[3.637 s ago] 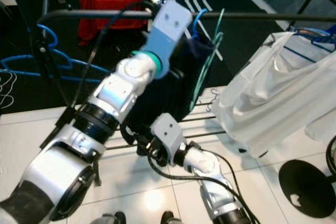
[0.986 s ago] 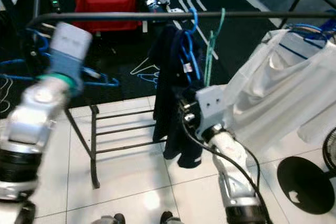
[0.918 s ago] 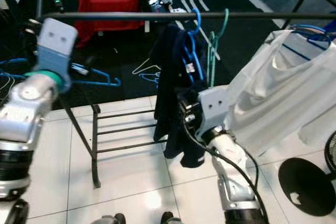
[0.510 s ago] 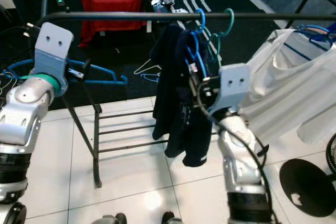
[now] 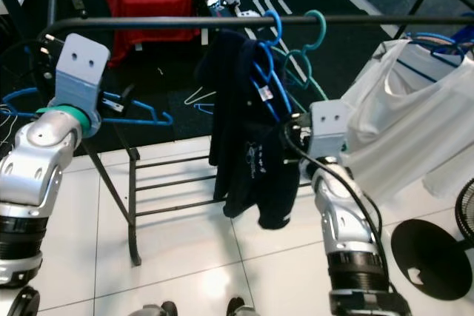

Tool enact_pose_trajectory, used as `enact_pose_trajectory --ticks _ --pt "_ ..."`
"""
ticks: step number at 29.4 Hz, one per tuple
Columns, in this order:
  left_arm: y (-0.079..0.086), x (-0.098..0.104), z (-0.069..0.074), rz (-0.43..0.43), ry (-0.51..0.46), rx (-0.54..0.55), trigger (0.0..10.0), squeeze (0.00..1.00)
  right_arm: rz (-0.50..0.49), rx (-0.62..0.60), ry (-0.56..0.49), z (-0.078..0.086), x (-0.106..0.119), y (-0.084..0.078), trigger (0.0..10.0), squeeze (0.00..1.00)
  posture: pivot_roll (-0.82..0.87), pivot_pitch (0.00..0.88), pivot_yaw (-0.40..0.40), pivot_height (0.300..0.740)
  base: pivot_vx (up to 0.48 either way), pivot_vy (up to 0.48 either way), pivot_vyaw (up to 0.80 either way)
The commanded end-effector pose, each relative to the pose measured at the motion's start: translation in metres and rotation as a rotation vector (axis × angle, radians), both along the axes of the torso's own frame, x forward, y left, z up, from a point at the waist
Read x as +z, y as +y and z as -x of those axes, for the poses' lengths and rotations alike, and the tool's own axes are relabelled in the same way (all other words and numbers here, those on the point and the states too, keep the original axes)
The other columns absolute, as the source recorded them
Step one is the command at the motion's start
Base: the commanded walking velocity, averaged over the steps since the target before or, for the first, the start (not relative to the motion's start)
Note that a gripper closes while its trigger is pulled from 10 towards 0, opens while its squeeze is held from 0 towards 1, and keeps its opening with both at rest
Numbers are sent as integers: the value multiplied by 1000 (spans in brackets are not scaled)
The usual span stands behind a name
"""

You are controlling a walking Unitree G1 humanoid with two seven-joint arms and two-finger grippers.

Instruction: Hang hanger

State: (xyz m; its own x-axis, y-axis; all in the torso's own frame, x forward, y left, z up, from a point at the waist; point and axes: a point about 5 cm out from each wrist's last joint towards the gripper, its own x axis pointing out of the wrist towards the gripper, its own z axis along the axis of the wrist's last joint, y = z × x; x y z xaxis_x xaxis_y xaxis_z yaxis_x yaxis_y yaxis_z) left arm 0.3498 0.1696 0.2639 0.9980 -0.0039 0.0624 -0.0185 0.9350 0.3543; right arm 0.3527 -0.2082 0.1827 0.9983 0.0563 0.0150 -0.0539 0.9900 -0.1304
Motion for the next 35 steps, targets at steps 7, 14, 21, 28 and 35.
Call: enact_pose_trajectory --ticks 7,14,21,28,35 --pt "-2 -4 2 7 12 3 10000 0 135 59 -2 -9 3 -12 10000 0 31 134 63 740 0 0 0" --pt "-3 -4 2 9 10 2 10000 0 141 79 21 -16 7 -22 9137 0 39 129 60 740 0 0 0" --pt "-2 -4 2 6 7 7 10000 0 136 97 14 -24 11 -24 1922 0 48 122 61 740 0 0 0" --pt "-2 -4 3 4 7 7 10000 0 194 128 -20 -31 22 -21 3882 0 49 116 59 740 0 0 0" --pt "-3 -4 2 4 8 6 10000 0 222 135 -18 -38 30 -22 10000 0 54 113 57 740 0 0 0"
